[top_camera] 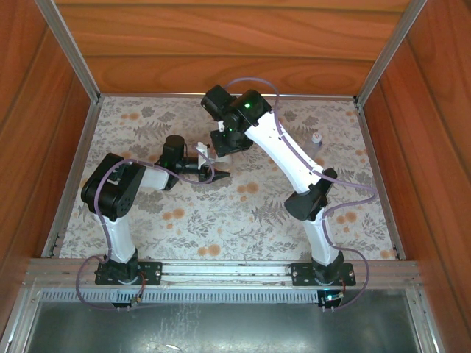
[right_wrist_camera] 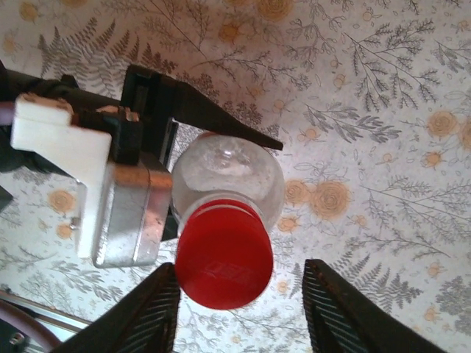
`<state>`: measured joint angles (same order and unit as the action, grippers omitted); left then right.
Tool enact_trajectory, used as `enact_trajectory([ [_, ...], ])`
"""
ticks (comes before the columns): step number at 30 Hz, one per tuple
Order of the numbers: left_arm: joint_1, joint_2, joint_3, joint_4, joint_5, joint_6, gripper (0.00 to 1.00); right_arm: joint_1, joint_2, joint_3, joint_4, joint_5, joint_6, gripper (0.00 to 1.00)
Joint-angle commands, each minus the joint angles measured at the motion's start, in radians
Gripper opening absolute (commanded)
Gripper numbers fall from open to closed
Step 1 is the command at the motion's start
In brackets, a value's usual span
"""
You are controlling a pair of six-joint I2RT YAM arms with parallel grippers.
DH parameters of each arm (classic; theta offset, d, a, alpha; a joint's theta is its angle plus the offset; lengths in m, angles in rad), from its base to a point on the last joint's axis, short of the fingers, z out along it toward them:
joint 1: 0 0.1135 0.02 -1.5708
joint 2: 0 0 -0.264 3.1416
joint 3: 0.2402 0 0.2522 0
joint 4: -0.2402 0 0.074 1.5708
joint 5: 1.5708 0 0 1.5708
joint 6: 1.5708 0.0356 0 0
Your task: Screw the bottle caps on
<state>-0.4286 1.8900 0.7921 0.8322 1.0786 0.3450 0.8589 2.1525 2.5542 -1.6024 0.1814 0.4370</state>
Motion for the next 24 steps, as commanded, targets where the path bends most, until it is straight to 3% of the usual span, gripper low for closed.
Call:
enact_trajectory([
  [1,-0.004,0.042,-0.033,-0.179,-0.024,0.016,0.56,-0.013,-0.006,0.008,-0.056,-0.006,-0.043,0.54],
  [4,-0.004,0.041,-0.034,-0.18,-0.025,0.018,0.56,-0.017,-0.032,-0.006,-0.017,-0.04,-0.095,0.6],
  [9,-0.004,0.038,-0.037,-0.182,-0.025,0.031,0.56,-0.02,-0.13,-0.095,0.111,-0.182,-0.32,0.79],
  [11,-0.007,0.037,-0.037,-0.184,-0.019,0.038,0.56,-0.022,-0.198,-0.172,0.174,-0.187,-0.412,0.79],
  [14,-0.018,0.033,-0.037,-0.189,-0.011,0.054,0.56,-0.03,-0.274,-0.27,0.211,-0.162,-0.567,0.67],
  [17,-0.029,0.031,-0.036,-0.203,-0.01,0.067,0.56,-0.042,-0.314,-0.325,0.207,-0.167,-0.727,0.68],
  [20,-0.036,0.031,-0.03,-0.23,-0.008,0.082,0.56,-0.044,-0.363,-0.411,0.219,-0.255,-0.955,0.74],
  [24,-0.043,0.023,-0.028,-0.256,-0.009,0.103,0.56,-0.071,-0.405,-0.526,0.281,-0.335,-1.167,0.74],
])
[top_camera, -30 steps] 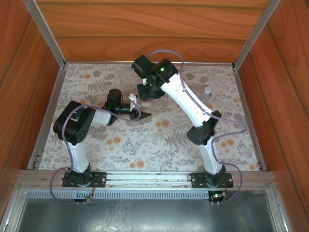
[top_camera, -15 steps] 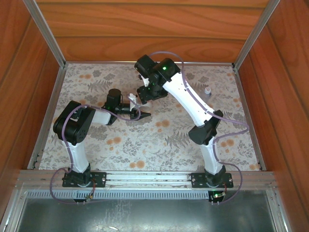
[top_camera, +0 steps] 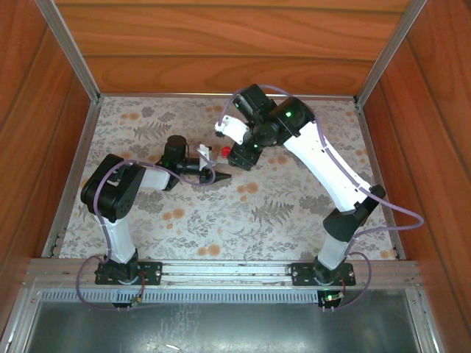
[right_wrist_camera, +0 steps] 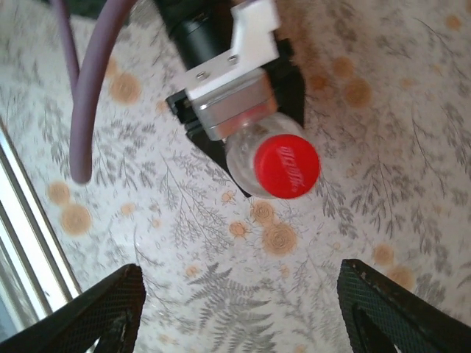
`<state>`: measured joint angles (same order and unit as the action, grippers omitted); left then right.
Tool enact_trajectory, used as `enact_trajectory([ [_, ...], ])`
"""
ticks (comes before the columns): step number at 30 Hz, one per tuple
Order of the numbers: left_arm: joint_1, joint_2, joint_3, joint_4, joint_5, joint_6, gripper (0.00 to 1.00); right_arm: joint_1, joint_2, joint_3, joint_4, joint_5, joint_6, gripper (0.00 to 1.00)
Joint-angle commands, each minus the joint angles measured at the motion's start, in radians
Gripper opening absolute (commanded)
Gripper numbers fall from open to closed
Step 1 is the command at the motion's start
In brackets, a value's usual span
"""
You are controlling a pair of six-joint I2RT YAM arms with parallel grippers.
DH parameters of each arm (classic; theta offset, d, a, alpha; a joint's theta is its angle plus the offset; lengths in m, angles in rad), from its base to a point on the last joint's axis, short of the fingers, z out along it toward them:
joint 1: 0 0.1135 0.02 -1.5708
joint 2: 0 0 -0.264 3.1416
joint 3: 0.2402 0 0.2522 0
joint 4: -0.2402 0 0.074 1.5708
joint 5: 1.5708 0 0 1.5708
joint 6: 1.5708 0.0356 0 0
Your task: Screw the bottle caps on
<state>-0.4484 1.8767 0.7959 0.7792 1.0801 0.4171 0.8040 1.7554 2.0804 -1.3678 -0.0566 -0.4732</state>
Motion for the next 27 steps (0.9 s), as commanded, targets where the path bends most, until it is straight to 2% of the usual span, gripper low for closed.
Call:
enact_trajectory([
  [1,-0.024,0.033,-0.032,-0.208,-0.012,0.035,0.56,-0.025,-0.006,-0.061,0.048,-0.113,-0.288,0.74],
  [7,-0.029,0.029,-0.027,-0.251,-0.016,0.061,0.56,-0.048,0.063,-0.001,0.022,-0.188,-0.343,0.69],
  [12,-0.03,0.029,-0.024,-0.272,-0.018,0.075,0.56,-0.056,0.096,0.03,0.01,-0.162,-0.347,0.66],
  [24,-0.03,0.03,-0.019,-0.293,-0.026,0.085,0.56,-0.064,0.151,0.072,-0.002,-0.135,-0.344,0.47],
  [27,-0.03,0.03,-0.017,-0.297,-0.026,0.087,0.56,-0.064,0.153,0.069,-0.007,-0.133,-0.342,0.45],
])
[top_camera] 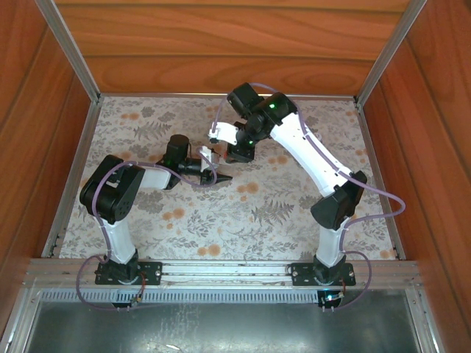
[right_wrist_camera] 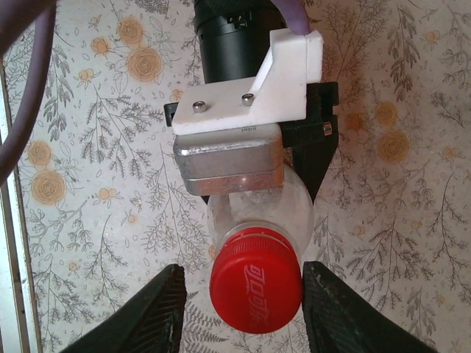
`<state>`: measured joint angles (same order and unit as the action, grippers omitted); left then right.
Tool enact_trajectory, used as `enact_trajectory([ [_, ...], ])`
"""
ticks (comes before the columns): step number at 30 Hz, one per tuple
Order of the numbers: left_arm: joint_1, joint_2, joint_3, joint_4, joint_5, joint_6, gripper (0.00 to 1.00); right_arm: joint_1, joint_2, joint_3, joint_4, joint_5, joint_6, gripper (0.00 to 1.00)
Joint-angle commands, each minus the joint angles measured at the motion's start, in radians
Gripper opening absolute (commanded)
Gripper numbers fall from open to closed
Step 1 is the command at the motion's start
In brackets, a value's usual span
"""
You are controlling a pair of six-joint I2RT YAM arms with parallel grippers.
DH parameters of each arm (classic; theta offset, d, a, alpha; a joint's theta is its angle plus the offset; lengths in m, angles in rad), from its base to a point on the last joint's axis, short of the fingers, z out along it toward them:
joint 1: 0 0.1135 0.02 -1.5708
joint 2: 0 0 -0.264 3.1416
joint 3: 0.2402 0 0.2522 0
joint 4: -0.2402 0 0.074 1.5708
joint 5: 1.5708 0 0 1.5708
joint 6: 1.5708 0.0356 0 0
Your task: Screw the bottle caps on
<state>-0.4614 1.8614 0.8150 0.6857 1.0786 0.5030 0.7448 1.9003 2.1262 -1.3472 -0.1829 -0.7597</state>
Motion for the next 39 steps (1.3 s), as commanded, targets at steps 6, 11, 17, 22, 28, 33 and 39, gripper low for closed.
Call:
enact_trajectory([
  [6,-0.018,0.044,-0.035,-0.209,-0.026,0.002,0.56,-0.005,0.014,0.016,-0.032,0.012,-0.055,0.41],
  [11,-0.018,0.044,-0.031,-0.212,-0.025,0.0,0.56,-0.007,0.018,0.014,-0.033,0.031,-0.053,0.36],
  [17,-0.017,0.042,-0.03,-0.215,-0.026,0.001,0.56,-0.006,0.028,0.017,-0.025,0.04,-0.029,0.31],
  [22,-0.016,0.04,-0.028,-0.219,-0.031,0.0,0.56,-0.004,0.019,0.0,-0.018,0.041,0.039,0.3],
  [28,-0.014,0.039,-0.025,-0.222,-0.036,-0.001,0.56,0.021,0.024,-0.003,-0.02,0.123,0.265,0.29],
  [33,-0.013,0.039,-0.024,-0.227,-0.037,-0.003,0.56,0.055,0.067,0.034,-0.093,0.224,0.501,0.29],
  [39,-0.014,0.04,-0.023,-0.229,-0.037,-0.004,0.56,0.076,0.104,0.093,-0.146,0.286,0.802,0.25],
])
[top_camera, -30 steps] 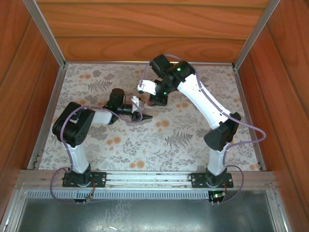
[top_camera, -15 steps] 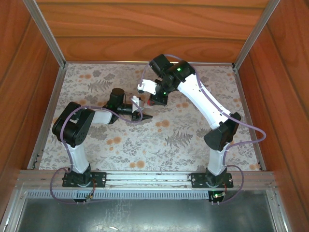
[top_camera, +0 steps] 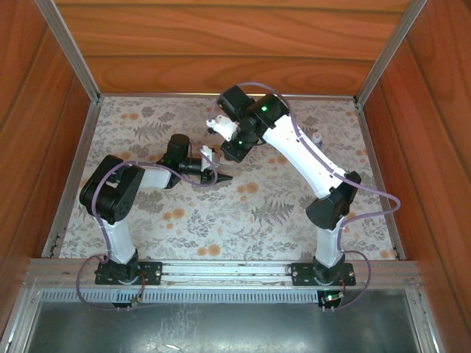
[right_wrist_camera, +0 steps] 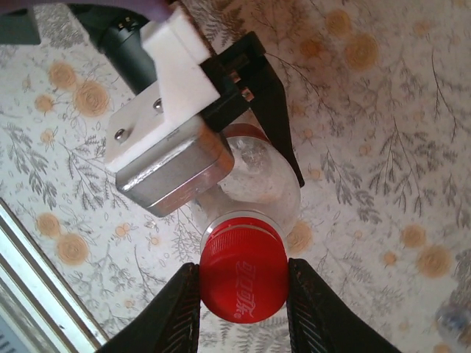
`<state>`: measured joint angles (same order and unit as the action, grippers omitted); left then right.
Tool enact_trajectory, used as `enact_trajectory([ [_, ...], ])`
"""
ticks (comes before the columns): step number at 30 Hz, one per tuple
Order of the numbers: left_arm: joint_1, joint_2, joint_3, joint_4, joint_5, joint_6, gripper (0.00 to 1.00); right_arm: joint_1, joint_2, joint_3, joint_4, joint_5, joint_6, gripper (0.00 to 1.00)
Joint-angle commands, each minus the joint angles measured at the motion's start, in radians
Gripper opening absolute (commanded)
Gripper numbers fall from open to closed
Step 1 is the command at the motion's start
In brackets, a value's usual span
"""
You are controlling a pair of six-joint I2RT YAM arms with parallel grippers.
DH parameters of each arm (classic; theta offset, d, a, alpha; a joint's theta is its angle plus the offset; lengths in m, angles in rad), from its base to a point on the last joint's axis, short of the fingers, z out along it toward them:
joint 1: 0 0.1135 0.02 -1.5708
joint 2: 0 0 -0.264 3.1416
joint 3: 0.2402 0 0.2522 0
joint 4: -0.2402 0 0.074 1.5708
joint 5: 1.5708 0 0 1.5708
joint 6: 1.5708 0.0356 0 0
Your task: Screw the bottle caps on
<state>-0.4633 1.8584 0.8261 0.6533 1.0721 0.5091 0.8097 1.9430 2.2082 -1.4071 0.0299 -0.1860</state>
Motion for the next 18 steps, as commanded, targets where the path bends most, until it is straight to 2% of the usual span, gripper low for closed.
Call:
enact_trajectory([
  [1,-0.012,0.042,-0.033,-0.197,-0.032,-0.011,0.56,0.013,0.074,0.031,-0.102,0.078,0.274,0.24],
  [6,-0.012,0.045,-0.033,-0.2,-0.034,-0.009,0.56,0.024,0.157,0.146,-0.224,0.085,0.594,0.2],
  [10,-0.013,0.047,-0.031,-0.201,-0.032,-0.009,0.56,0.049,0.205,0.189,-0.279,0.162,0.746,0.17],
  [13,-0.013,0.043,-0.032,-0.202,-0.034,-0.007,0.56,0.055,0.234,0.233,-0.313,0.192,0.796,0.17],
  [18,-0.014,0.039,-0.033,-0.207,-0.038,-0.002,0.56,0.052,0.203,0.227,-0.288,0.208,0.753,0.23],
])
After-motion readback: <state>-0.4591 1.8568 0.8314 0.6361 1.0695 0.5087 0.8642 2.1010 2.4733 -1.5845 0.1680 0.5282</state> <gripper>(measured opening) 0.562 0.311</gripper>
